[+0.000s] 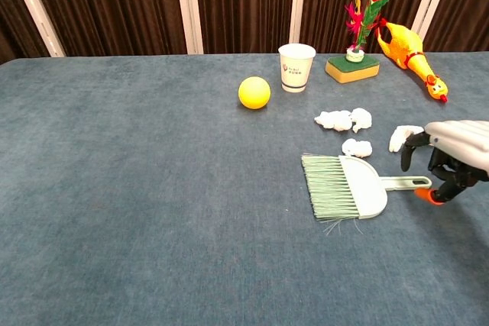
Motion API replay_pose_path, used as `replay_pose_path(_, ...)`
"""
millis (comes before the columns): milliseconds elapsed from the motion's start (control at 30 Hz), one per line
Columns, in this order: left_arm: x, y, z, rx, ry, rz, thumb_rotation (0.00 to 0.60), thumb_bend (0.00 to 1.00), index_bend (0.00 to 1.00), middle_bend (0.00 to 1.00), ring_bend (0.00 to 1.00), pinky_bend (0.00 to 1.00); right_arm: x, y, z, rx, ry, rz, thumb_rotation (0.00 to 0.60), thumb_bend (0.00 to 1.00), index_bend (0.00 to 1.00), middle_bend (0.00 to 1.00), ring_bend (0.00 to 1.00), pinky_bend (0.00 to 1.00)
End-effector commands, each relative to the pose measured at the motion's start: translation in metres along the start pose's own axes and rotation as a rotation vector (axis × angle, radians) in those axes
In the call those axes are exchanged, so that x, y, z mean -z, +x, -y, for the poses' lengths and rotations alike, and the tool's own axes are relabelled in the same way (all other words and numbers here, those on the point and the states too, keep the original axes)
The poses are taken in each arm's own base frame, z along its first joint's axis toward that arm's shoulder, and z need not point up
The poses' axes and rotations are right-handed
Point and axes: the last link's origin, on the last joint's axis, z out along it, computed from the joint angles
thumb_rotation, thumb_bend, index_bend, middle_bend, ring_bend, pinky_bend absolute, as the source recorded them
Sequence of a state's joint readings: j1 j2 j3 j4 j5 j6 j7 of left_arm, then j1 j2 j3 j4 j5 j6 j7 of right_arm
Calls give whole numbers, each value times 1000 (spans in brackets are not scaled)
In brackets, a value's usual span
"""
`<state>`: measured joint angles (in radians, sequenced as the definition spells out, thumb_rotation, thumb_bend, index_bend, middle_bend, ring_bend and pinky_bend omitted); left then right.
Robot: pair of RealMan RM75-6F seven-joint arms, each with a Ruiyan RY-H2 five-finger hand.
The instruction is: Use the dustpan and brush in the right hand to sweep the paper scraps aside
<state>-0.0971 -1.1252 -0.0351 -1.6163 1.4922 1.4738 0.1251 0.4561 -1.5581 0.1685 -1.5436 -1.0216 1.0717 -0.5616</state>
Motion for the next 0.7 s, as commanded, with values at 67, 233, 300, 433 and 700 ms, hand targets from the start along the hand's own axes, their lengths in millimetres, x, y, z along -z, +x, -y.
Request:
replay_pose_path(67, 0, 0, 0, 2, 0, -1, 600, 0, 0, 0, 0, 20, -6, -4, 6, -14, -9, -3, 600, 350, 431, 928, 971, 832)
replay_pose_path(233, 0, 1, 0, 4, -1, -1, 600, 0, 0, 0, 0, 20, -11, -6, 9, -22, -24, -11, 600, 349, 431, 927, 971, 832)
replay_pose_path(300, 0, 1, 1, 5, -1, -1, 600, 0, 0, 0, 0, 20, -13, -6, 10, -22, -27, -12, 600, 349, 431, 927, 971, 832)
replay_pose_path(433, 0, 0, 1, 6, -1, 1, 600, 0, 0, 0, 0, 20, -15, -9, 10, -21, -37, -7, 600, 349, 434, 927, 970, 832)
replay_pose_path(700, 0, 0, 0, 7, 0, 4, 600, 0, 0, 0, 0, 20, -17, -15, 5, -18, -59, 7, 600, 349, 454, 928, 971, 832)
